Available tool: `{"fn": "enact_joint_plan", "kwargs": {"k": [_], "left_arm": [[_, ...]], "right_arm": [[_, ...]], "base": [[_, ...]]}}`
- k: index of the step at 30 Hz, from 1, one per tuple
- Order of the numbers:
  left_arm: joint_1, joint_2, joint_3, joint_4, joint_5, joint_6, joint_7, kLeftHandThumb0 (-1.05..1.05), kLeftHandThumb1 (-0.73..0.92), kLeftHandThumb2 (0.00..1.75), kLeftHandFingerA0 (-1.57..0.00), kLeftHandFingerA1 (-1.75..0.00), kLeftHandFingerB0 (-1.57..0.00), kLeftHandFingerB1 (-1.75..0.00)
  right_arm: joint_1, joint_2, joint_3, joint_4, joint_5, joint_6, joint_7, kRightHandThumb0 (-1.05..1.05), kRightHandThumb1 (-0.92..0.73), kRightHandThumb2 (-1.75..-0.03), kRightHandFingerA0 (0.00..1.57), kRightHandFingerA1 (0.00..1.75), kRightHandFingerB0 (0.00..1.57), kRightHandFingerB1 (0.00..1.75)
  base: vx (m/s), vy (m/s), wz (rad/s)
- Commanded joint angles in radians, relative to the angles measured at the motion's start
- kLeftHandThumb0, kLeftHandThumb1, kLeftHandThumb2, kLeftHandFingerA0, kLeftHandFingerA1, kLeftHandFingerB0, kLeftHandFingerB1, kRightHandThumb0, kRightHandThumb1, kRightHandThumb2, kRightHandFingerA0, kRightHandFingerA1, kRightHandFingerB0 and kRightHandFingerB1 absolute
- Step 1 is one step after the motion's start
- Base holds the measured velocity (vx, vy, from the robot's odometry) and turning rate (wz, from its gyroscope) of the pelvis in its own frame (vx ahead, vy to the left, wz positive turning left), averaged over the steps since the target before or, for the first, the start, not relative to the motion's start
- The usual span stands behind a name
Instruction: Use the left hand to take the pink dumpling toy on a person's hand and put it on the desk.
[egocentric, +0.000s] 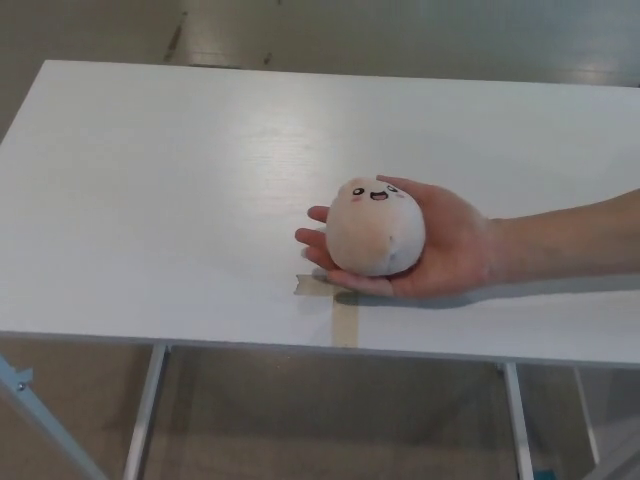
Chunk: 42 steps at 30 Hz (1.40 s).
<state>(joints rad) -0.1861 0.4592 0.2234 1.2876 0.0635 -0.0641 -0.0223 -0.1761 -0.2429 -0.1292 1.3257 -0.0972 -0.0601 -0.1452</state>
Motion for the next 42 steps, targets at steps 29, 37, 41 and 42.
{"fn": "enact_joint_plan", "kwargs": {"k": [29, 37, 41, 42], "left_arm": [[0.292, -0.015, 0.062, -0.570, -0.136, -0.199, -0.170, -0.19, 0.48, 0.54, -0.60, -0.44, -0.48, -0.39], [0.822, 0.050, 0.276, -1.457, -0.420, -0.175, -0.395, -0.40, 0.43, 0.60, -0.32, -0.43, -0.26, -0.38], [0.858, 0.055, 0.368, -1.580, -0.500, -0.233, -0.420, -0.38, 0.45, 0.53, -0.35, -0.42, -0.27, -0.33], [0.867, 0.052, 0.411, -1.649, -0.546, -0.261, -0.419, -0.45, 0.40, 0.62, -0.35, -0.46, -0.27, -0.38]], "right_arm": [[-0.007, -0.018, 0.015, 0.002, -0.009, 0.017, 0.028, -0.22, -0.67, -0.60, 0.71, 0.46, 0.55, 0.42], [-0.019, -0.022, 0.033, 0.002, -0.025, 0.026, 0.022, -0.23, -0.67, -0.59, 0.73, 0.47, 0.58, 0.42], [-0.021, -0.024, 0.027, 0.003, -0.018, 0.028, 0.023, -0.22, -0.67, -0.59, 0.73, 0.47, 0.58, 0.42], [-0.022, -0.024, 0.027, 0.003, -0.017, 0.030, 0.021, -0.23, -0.67, -0.60, 0.72, 0.47, 0.57, 0.42]], "base": [[0.00, 0.000, 0.00], [0.00, 0.000, 0.00], [0.00, 0.000, 0.00], [0.00, 0.000, 0.00]]}}
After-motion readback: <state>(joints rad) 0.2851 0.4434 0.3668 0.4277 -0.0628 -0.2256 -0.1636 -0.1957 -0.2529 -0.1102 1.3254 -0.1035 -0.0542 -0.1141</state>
